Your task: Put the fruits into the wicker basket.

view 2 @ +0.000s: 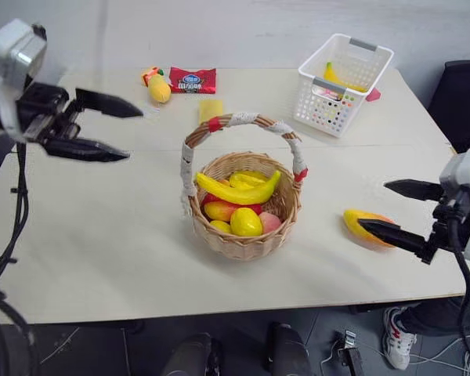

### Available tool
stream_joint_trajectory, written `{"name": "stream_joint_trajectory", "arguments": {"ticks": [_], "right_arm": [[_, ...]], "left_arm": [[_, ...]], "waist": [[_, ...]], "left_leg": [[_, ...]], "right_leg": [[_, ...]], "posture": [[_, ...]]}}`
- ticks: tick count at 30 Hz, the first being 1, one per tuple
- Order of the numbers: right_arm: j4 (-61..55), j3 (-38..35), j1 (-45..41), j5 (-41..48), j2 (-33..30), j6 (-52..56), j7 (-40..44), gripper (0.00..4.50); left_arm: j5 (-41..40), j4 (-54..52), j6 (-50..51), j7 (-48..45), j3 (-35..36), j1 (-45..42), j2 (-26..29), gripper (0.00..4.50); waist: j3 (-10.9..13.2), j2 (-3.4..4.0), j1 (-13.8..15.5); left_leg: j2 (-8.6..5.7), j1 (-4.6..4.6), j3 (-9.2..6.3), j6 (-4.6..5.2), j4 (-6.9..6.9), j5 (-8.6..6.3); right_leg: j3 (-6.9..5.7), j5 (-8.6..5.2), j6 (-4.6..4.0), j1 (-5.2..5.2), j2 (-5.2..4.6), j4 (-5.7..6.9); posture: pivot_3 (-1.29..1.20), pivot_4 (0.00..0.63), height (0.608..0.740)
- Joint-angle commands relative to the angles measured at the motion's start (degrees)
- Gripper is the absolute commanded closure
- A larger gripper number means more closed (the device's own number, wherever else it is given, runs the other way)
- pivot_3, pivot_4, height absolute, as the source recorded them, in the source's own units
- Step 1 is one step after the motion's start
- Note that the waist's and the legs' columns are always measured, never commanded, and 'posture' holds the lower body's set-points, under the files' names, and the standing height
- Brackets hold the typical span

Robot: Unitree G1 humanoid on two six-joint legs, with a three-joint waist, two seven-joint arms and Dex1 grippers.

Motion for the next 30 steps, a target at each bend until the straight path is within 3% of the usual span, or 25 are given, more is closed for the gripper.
{"name": "stream_joint_trajectory", "arguments": {"ticks": [1,4,7,13,20,23,30], "right_arm": [[5.27,4.36,-1.59,-5.18,-1.29,-3.22,3.53,0.00],[9.43,10.61,-3.71,-9.29,-1.56,-6.30,6.82,0.00],[14.59,16.64,-8.92,-12.61,-0.57,-8.24,7.42,0.00],[23.93,27.89,-17.24,-20.45,1.95,-12.61,9.03,0.00],[32.29,34.14,-24.80,-25.19,7.09,-13.65,9.44,0.00],[33.59,33.65,-26.39,-25.61,8.74,-13.53,9.37,0.55],[31.86,32.09,-25.64,-25.59,9.51,-13.75,9.34,2.72]], "left_arm": [[-7.98,-15.14,5.41,-3.22,7.95,6.46,2.63,0.02],[-14.79,-23.26,10.59,2.14,13.11,10.77,1.94,0.02],[-16.72,-27.75,12.73,4.65,15.99,13.84,1.62,0.02],[-14.74,-27.67,14.17,8.78,16.65,14.50,0.18,0.02],[-11.94,-25.35,13.40,9.39,15.69,12.20,-1.28,0.02],[-10.91,-24.67,13.39,9.20,15.33,11.18,-1.80,0.00],[-7.48,-22.61,12.16,8.83,14.42,9.46,-3.49,0.00]], "waist": [[0.02,0.03,0.10],[0.05,0.07,0.00],[0.15,0.27,-0.22],[0.19,0.36,-0.45],[0.19,0.38,-1.41],[0.19,0.39,-1.52],[0.19,0.39,-1.61]], "left_leg": [[0.01,-0.01,-0.02,-0.01,0.04,0.00],[0.03,0.04,0.00,-0.09,0.05,0.05],[0.02,0.26,0.16,-0.12,0.04,0.07],[0.01,0.58,0.49,-0.24,-0.13,0.11],[0.00,0.57,0.58,-0.33,-0.22,0.07],[0.00,0.63,0.61,-0.37,-0.27,0.05],[0.08,0.66,0.68,-0.49,-0.26,0.01]], "right_leg": [[-0.01,0.00,0.00,0.00,0.01,0.03],[-0.01,-0.01,-0.02,0.00,0.04,0.06],[0.17,-0.03,-0.06,0.03,0.05,0.05],[0.45,-0.09,-0.15,0.03,0.11,0.24],[0.45,-0.09,-0.16,0.03,0.29,0.28],[0.47,-0.11,-0.19,0.02,0.31,0.31],[0.51,-0.14,-0.24,0.02,0.43,0.35]], "posture": [[0.00,0.150,0.740],[0.00,0.150,0.740],[0.00,0.150,0.740],[0.00,0.150,0.740],[0.00,0.150,0.740],[0.00,0.150,0.740],[0.00,0.150,0.740]]}}
